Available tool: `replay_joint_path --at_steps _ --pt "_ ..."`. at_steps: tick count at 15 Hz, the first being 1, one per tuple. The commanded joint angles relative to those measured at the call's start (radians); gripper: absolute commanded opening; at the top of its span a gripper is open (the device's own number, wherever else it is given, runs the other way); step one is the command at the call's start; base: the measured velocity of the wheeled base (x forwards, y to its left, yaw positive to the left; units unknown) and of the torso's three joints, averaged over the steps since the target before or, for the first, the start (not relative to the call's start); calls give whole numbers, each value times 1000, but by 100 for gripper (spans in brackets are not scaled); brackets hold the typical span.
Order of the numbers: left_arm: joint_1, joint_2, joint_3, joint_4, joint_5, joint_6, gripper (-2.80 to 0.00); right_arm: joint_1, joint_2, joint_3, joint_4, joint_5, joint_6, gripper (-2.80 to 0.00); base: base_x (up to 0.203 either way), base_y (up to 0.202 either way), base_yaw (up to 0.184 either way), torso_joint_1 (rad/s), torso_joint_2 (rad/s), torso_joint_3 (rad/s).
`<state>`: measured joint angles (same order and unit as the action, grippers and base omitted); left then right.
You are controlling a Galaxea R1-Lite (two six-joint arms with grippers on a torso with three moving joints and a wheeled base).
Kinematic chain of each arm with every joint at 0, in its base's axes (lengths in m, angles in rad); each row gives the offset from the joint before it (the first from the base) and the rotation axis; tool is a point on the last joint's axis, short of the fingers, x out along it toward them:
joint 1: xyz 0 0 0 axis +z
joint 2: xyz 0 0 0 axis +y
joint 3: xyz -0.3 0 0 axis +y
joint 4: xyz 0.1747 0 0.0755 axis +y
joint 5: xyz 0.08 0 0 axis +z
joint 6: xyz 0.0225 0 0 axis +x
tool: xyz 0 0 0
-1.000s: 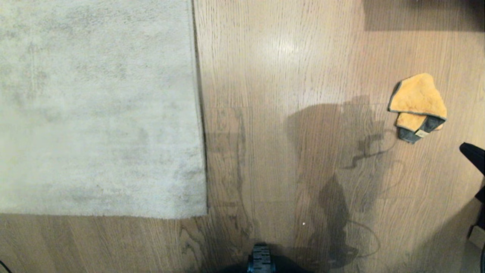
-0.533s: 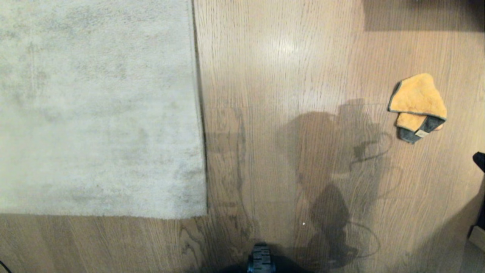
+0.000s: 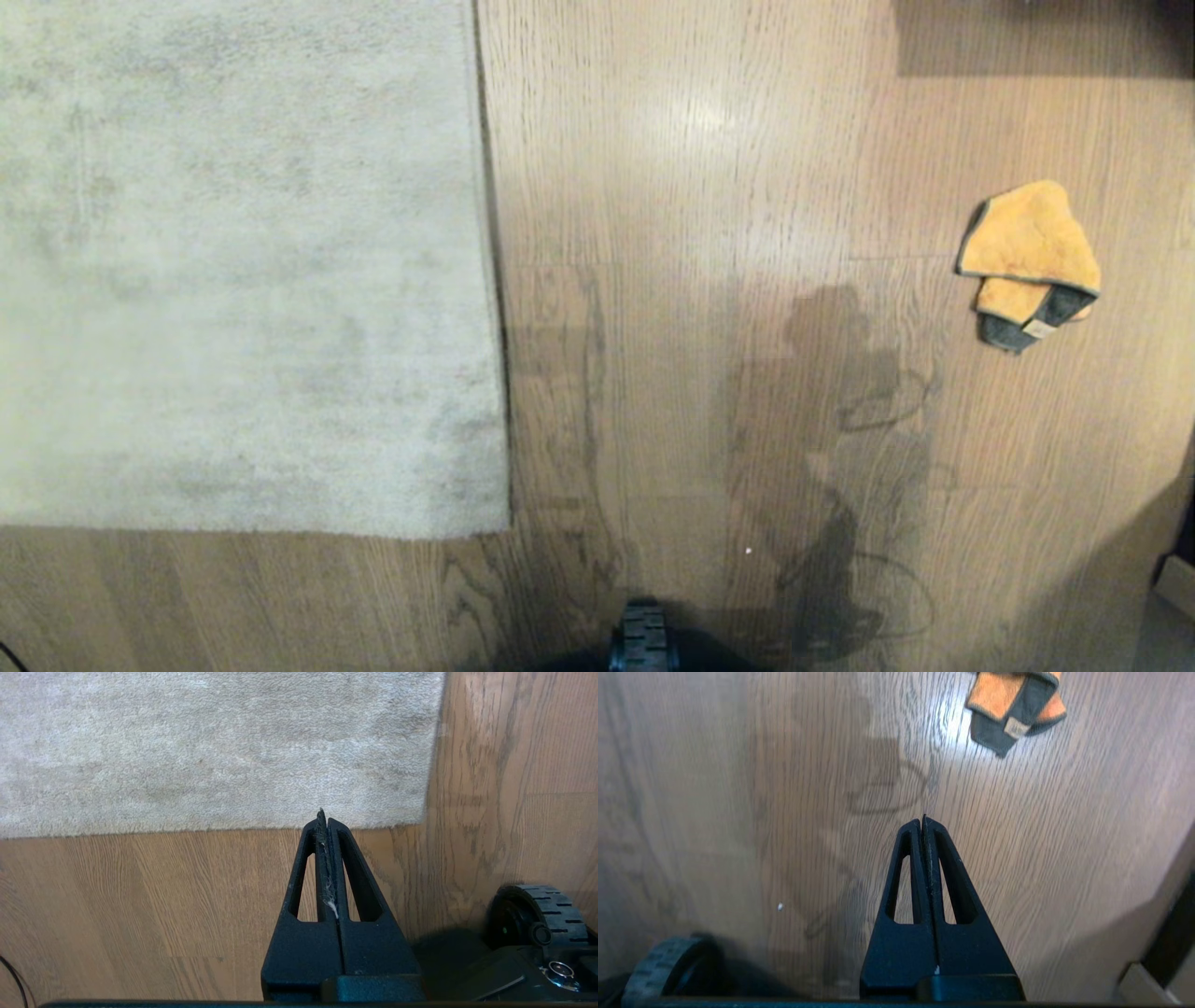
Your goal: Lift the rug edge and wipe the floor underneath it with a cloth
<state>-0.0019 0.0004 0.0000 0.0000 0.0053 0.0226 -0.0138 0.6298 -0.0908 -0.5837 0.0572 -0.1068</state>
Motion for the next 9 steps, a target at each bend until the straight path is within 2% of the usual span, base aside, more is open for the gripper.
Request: replay_joint_path --at_steps 1,6,9 --pt "0 0 0 0 1 0 -280 22 -212 0 77 -7 -3 -280 0 0 0 0 0 0" --pt "-1 0 0 0 1 0 -280 30 -461 -6 181 -9 -13 -280 0 0 0 0 0 0" --pt "0 0 0 0 1 0 -280 23 -624 52 337 -19 -52 -280 0 0 0 0 0 0"
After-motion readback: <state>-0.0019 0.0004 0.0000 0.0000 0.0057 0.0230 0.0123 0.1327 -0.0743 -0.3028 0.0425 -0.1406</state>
